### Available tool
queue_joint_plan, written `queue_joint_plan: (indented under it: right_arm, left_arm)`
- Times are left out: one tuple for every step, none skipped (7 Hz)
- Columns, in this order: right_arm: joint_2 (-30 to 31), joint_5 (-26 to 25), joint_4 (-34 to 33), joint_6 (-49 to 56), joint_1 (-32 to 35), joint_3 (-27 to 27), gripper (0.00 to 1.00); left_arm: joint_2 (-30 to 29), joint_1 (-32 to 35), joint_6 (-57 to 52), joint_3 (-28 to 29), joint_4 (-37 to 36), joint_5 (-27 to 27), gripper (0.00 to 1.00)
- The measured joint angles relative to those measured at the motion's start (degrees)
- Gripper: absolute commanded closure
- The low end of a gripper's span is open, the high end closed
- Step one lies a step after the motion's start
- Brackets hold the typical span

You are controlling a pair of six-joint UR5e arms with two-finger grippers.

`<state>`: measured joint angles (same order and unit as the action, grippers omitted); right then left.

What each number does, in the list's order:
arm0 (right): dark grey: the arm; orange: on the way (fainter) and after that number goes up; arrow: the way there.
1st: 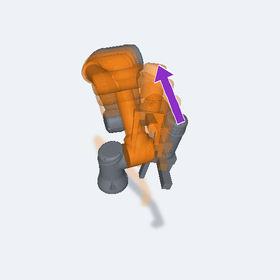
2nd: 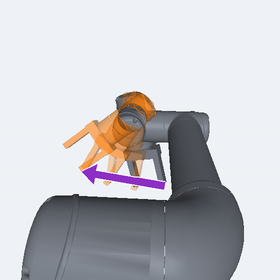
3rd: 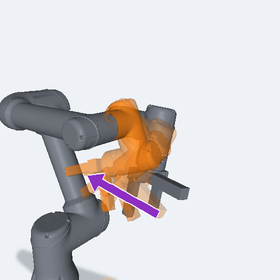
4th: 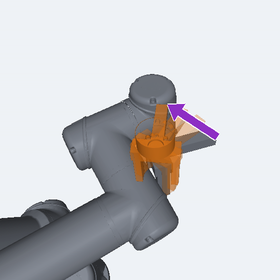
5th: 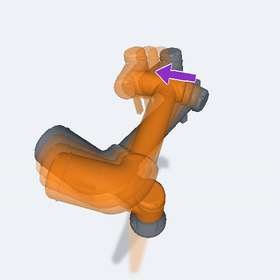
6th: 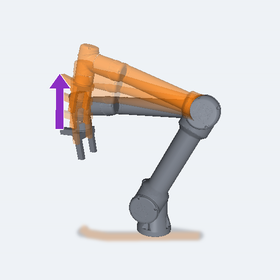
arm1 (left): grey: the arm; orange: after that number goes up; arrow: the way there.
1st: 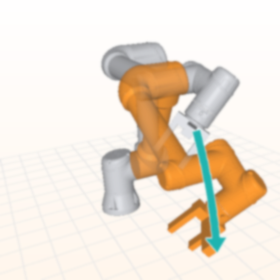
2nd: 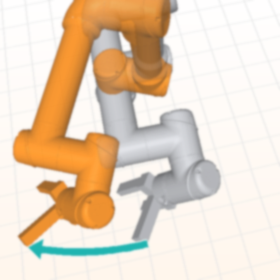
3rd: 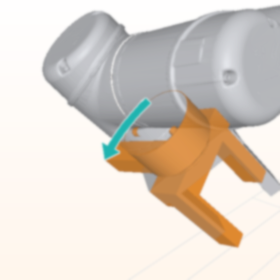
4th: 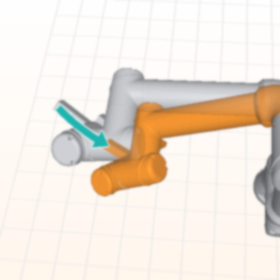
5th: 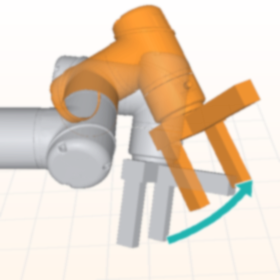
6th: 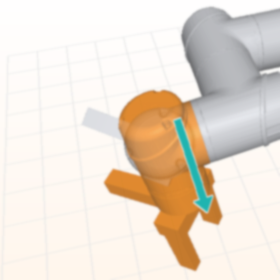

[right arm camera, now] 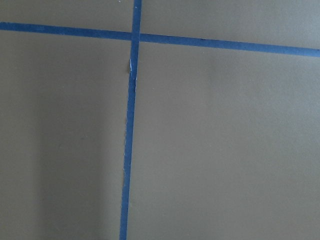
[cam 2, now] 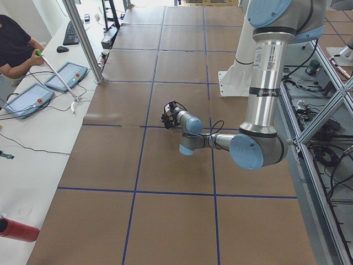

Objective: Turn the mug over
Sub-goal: 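Close the left gripper on the rim of the white mug, then lift the mug with the left gripper and swing it toward the table center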

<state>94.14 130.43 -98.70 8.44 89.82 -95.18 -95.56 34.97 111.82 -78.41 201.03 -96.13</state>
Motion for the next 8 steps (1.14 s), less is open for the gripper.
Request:
queue_joint_plan:
  right_arm:
    - [0.0,0.0,0.0,0.0,0.0,0.0,0.0]
    - [0.0,0.0,0.0,0.0,0.0,0.0,0.0]
    - [0.0,0.0,0.0,0.0,0.0,0.0,0.0]
    - [0.0,0.0,0.0,0.0,0.0,0.0,0.0]
    - [0.0,0.0,0.0,0.0,0.0,0.0,0.0]
    - [0.0,0.0,0.0,0.0,0.0,0.0,0.0]
    - [0.0,0.0,0.0,0.0,0.0,0.0,0.0]
    - [0.0,0.0,0.0,0.0,0.0,0.0,0.0]
  left_arm:
    - [0.1,0.0,1.7,-1.7,-0.7,-0.1,1.0]
    - [-0.1,0.1,2.5,-3.8,-2.8,-0.2,1.0]
    - [-0.6,0.0,2.8,-6.6,-7.5,-0.3,1.0]
    - [-1.8,0.0,2.8,-9.2,-13.4,-0.5,1.0]
    - [-4.5,0.0,2.9,-10.9,-19.8,-0.5,1.0]
    - [-8.1,0.0,2.9,-11.7,-26.7,-0.5,1.0]
    - [-12.7,0.0,2.9,-12.3,-35.4,-0.4,1.0]
    - [-17.2,-0.1,3.0,-12.5,-43.9,-0.3,1.0]
